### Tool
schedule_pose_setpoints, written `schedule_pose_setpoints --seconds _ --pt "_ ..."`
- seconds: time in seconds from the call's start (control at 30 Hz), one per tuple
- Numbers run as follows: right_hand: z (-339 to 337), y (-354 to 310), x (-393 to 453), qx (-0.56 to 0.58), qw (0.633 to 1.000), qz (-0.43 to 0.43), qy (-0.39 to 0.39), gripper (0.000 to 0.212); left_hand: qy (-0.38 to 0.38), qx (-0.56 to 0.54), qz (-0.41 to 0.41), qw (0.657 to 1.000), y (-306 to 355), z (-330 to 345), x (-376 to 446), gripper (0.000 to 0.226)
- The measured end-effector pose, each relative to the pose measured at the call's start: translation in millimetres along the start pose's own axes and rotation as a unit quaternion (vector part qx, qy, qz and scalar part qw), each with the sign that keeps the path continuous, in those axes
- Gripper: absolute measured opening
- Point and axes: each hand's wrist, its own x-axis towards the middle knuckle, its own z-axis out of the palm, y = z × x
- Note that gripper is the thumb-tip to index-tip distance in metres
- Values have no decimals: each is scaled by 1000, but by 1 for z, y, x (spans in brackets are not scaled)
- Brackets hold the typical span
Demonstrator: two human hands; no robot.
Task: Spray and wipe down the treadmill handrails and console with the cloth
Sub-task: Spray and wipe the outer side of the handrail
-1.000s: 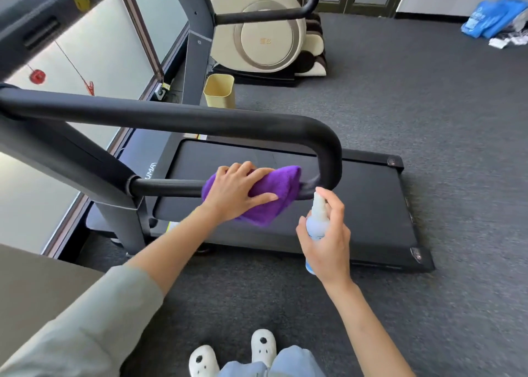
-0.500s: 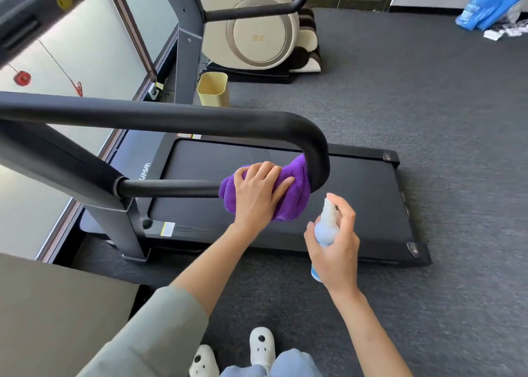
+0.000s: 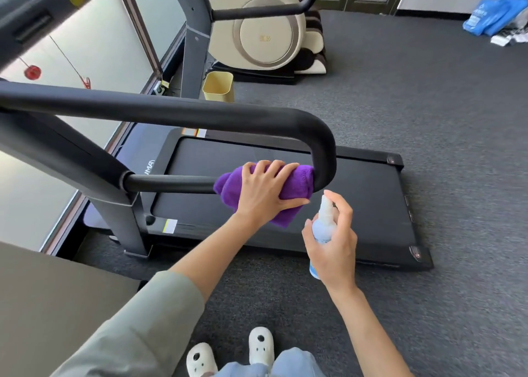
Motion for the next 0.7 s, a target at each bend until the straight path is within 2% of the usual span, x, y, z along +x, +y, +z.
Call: schedule_pose_setpoints --seconds 0.13,0.27,0.37,0.5,0.7 --pt "8 -7 2 1 1000 -21 -9 61 4 -19 -9 1000 -37 -7 -10 69" --pt "9 -9 6 4 1000 -14 3 62 11 -40 -121 992 -69 -10 -22 64" --pt "11 -6 6 7 1000 -9 13 62 37 -71 -193 978 -43 -7 -19 52" --pt "7 -5 8 9 999 -3 34 64 35 -100 -185 977 13 -4 -3 47" --pt "-8 -3 7 8 998 -7 60 66 94 -267 -265 922 60 -15 15 63"
